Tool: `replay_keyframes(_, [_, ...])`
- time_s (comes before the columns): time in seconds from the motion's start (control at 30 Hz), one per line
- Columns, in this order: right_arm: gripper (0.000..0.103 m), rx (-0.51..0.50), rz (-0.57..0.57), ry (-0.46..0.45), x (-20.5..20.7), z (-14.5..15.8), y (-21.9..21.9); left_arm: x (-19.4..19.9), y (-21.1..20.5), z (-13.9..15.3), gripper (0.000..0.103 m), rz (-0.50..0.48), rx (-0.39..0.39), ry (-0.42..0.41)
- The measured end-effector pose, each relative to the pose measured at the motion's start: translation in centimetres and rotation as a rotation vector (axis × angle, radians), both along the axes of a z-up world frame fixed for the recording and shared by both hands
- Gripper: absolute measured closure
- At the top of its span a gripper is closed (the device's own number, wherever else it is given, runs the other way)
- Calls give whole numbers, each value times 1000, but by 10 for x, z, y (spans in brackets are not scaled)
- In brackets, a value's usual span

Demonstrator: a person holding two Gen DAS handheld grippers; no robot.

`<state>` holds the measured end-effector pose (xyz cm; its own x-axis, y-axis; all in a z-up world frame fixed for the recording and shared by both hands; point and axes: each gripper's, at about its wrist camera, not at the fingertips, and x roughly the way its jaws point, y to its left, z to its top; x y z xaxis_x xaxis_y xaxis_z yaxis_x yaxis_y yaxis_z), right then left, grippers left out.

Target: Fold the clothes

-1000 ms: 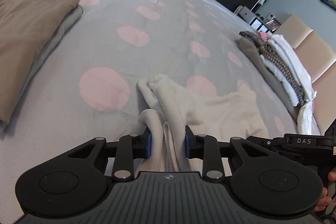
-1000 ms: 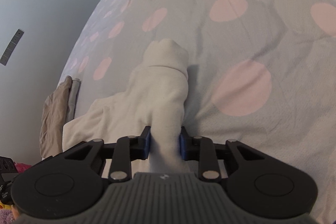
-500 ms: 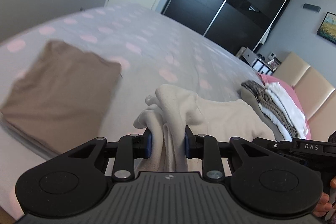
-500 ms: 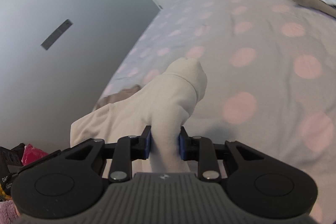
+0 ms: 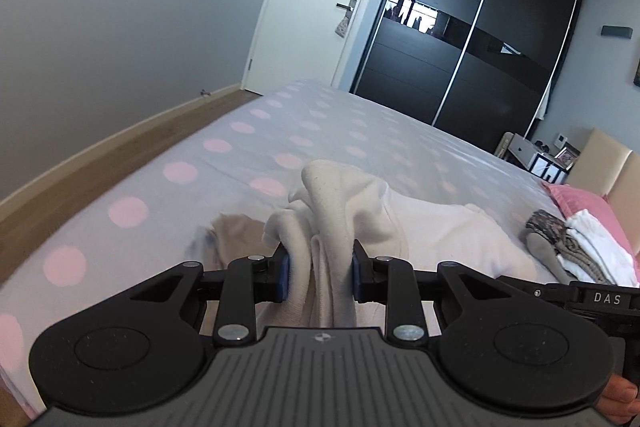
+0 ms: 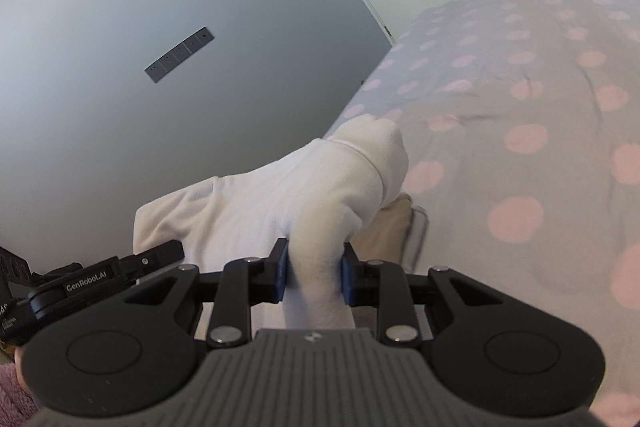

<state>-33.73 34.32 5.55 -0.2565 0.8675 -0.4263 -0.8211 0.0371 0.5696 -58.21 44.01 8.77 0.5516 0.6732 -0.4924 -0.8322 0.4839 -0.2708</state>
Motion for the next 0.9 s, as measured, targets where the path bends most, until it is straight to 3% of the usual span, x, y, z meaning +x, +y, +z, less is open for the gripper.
replay_keyframes(0.2, [75,-11,29,-79,-25,-9,50,-5,45,-5,78,5,18,60])
replay_keyframes(0.6, [75,-91,87,-248,-26,-67,134,21,123,-76,77,-6,-76,197])
replay_keyframes(0.77, [74,-158,98,-195,-14,-94,154,26,137,-102,76,12,-129,245])
replay_keyframes(0.9, [64,-202,107,-95,2,-100,161,27,140,-102,74,36,-158,269])
